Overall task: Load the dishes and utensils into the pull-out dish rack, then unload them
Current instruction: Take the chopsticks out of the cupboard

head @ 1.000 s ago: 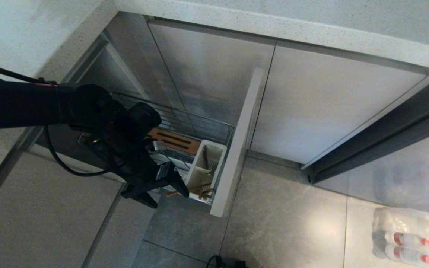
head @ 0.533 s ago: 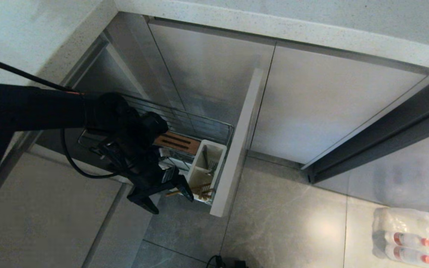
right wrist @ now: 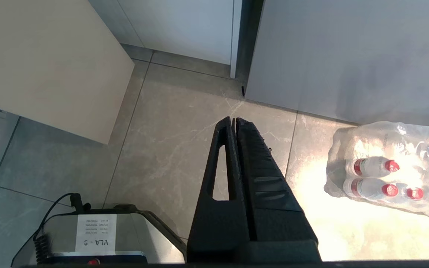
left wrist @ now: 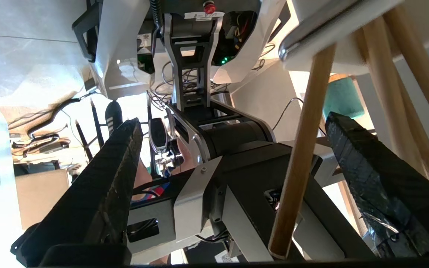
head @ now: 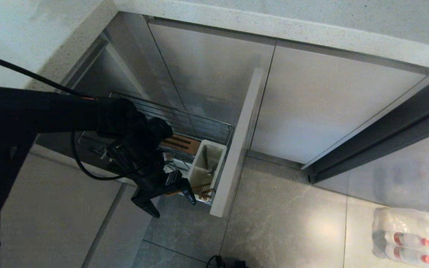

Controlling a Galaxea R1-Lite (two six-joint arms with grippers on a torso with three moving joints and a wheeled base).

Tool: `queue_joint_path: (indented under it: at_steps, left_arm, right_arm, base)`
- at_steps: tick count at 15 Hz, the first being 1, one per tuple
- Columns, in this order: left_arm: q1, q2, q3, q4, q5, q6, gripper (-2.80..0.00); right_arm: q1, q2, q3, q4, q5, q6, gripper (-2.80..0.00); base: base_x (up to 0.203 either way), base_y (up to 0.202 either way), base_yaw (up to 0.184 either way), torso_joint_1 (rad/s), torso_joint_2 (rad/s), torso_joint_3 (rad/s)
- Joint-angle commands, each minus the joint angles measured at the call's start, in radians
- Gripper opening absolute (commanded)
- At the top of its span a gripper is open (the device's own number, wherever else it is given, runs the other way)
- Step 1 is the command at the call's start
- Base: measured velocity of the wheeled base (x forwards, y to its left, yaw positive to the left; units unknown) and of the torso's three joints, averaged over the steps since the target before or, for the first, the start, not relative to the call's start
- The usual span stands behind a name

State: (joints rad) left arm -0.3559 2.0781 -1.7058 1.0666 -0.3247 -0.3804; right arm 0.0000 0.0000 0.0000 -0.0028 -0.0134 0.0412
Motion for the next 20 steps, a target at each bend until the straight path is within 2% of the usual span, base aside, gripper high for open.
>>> queue_joint_path:
  at_steps: [1,2,15,20]
  left_arm:
    - [0.0,0.01,-0.008,0.018,-0.002,-0.003,0.0]
    - [0.0,0.01,-0.017,0.029,-0.002,-0.003,-2.8]
    - [-0.019,0.014,-0.025,0.033,-0.002,-0.03,-2.8]
    - [-0.051,-0.091,-0.024,0.068,-0.002,-0.052,-2.8]
  right_arm:
    - [0.0,0.002,0.0,0.0,0.0,0.0,-2.8]
    - [0.0,0.002,0.0,0.0,0.0,0.0,-2.8]
    - [0.0,0.002,0.0,0.0,0.0,0.0,-2.8]
    - [0.0,0.002,0.0,0.0,0.0,0.0,-2.8]
  base:
    - [0.0,0.0,0.0,0.0,0.0,0.0]
    - [0.0,0.0,0.0,0.0,0.0,0.0]
    - [0.0,0.0,0.0,0.0,0.0,0.0]
    - [0.0,0.0,0.0,0.0,0.0,0.0]
